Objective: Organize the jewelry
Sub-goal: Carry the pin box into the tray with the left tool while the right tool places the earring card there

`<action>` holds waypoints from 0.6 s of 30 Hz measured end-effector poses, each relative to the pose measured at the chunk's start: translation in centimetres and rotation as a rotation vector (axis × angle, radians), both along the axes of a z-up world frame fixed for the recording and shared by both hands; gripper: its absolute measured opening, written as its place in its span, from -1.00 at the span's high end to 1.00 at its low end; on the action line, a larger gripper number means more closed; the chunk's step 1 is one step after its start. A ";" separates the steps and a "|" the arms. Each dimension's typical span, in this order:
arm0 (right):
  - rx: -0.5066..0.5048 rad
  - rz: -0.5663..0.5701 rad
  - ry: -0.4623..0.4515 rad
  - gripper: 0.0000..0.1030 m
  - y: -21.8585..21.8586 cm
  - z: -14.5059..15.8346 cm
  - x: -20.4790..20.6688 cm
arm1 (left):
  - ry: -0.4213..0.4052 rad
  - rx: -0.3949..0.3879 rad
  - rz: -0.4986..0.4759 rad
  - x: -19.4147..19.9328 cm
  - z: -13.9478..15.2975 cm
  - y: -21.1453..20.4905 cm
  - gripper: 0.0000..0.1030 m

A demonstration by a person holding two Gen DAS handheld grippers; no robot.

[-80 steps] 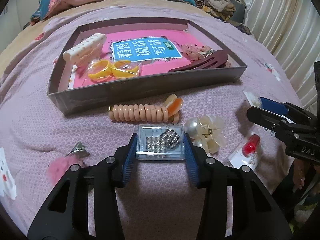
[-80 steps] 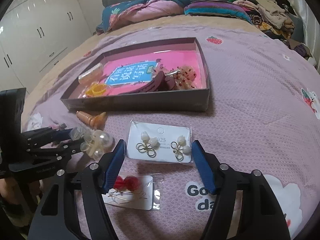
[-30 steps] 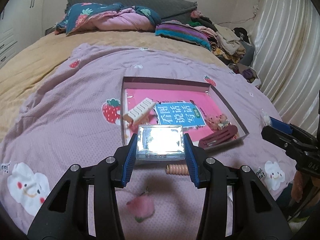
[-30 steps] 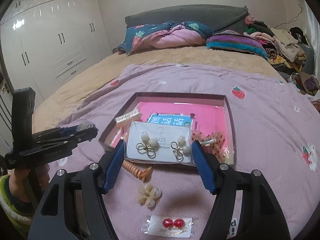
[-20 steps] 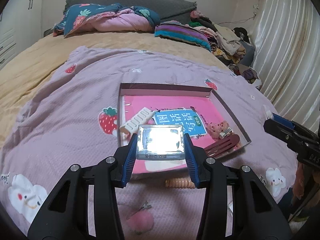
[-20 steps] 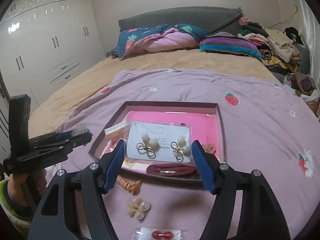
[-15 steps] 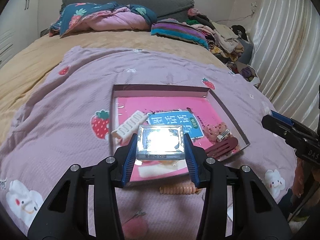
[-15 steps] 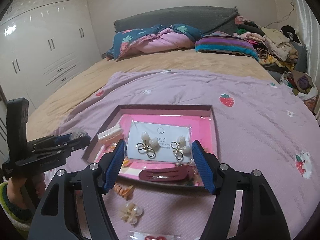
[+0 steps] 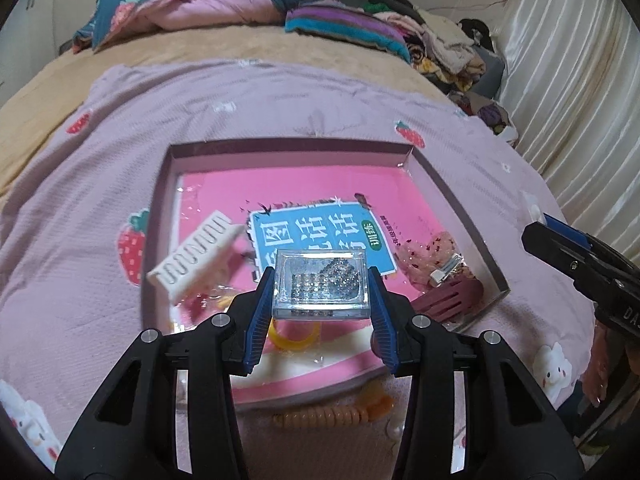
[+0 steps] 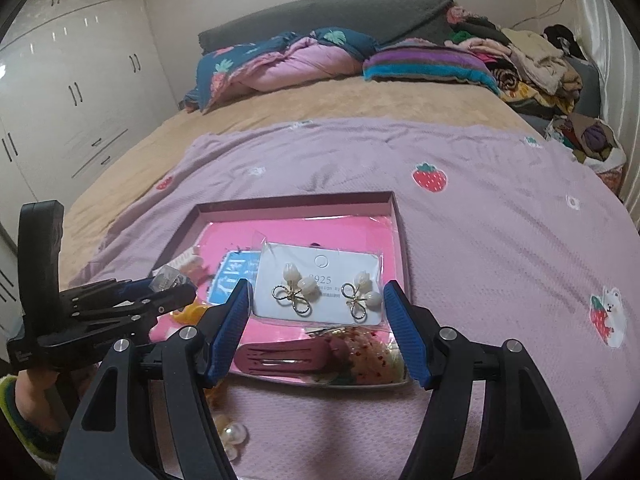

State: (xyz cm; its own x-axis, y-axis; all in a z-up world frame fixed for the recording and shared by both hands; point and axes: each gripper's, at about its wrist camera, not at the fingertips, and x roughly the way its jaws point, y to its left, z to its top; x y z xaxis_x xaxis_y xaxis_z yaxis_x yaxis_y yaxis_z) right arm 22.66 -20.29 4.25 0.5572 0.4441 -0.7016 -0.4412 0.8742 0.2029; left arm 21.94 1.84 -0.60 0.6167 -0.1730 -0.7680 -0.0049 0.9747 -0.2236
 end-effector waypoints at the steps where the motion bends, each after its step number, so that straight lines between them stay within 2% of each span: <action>1: -0.002 0.000 0.006 -0.29 0.0 -0.2 0.3 | 0.008 -0.001 -0.001 0.1 -0.2 0.0 0.29; 15: -0.066 0.032 0.071 -0.29 0.8 -2.5 2.8 | 0.098 0.013 -0.001 2.7 -1.7 -1.1 0.29; 18: -0.091 0.051 0.082 -0.29 1.2 -3.0 3.2 | 0.107 0.016 0.008 3.0 -1.8 -1.1 0.19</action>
State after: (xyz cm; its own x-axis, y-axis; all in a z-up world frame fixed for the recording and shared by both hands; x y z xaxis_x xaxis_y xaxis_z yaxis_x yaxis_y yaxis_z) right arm 25.82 -19.04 1.25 0.4748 0.4028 -0.7825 -0.4710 0.8674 0.1607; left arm 24.99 0.70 -2.39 0.5325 -0.1555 -0.8321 -0.0355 0.9780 -0.2054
